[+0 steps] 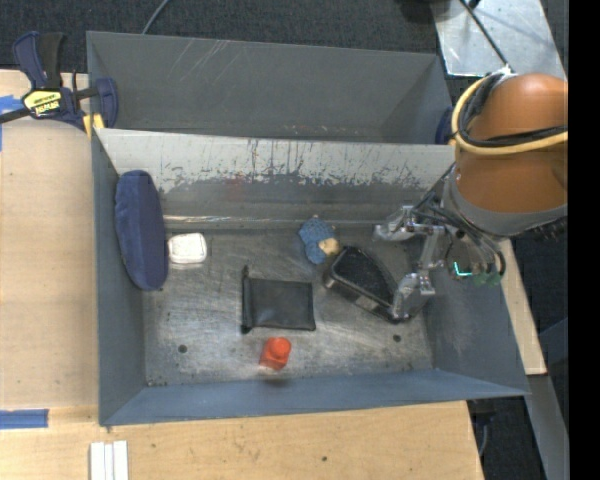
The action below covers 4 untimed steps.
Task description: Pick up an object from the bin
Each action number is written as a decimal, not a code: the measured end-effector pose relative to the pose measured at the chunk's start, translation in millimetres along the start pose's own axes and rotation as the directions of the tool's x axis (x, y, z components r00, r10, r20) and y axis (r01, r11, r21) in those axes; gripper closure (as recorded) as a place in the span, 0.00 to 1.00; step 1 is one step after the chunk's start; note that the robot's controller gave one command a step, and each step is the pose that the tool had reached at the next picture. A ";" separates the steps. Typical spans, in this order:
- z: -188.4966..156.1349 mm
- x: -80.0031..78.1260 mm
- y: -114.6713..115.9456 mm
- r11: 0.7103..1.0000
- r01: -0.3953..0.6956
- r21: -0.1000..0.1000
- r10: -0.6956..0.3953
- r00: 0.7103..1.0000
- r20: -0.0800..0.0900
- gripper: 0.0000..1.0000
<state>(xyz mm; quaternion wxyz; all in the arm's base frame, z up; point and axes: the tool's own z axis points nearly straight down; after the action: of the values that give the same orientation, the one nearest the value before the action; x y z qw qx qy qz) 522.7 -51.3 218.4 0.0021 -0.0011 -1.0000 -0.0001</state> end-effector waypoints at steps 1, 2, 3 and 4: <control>124.9 -36.5 34.3 0.989 0.146 0.001 -0.146 0.989 0.010 0.00; 122.6 -38.1 37.2 0.989 0.148 -0.002 -0.148 0.989 0.019 1.00; 46.3 -44.5 34.6 0.997 0.071 0.001 -0.071 0.997 0.015 1.00; 50.9 -43.0 34.2 0.997 0.071 0.001 -0.071 0.997 0.008 0.00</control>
Offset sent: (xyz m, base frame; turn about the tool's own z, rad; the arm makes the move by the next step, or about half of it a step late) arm 0.0337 0.0343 -0.1260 -0.1467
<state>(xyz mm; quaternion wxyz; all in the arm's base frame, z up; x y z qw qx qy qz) 565.6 -17.1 167.3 -0.0018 0.0345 -0.9994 0.0001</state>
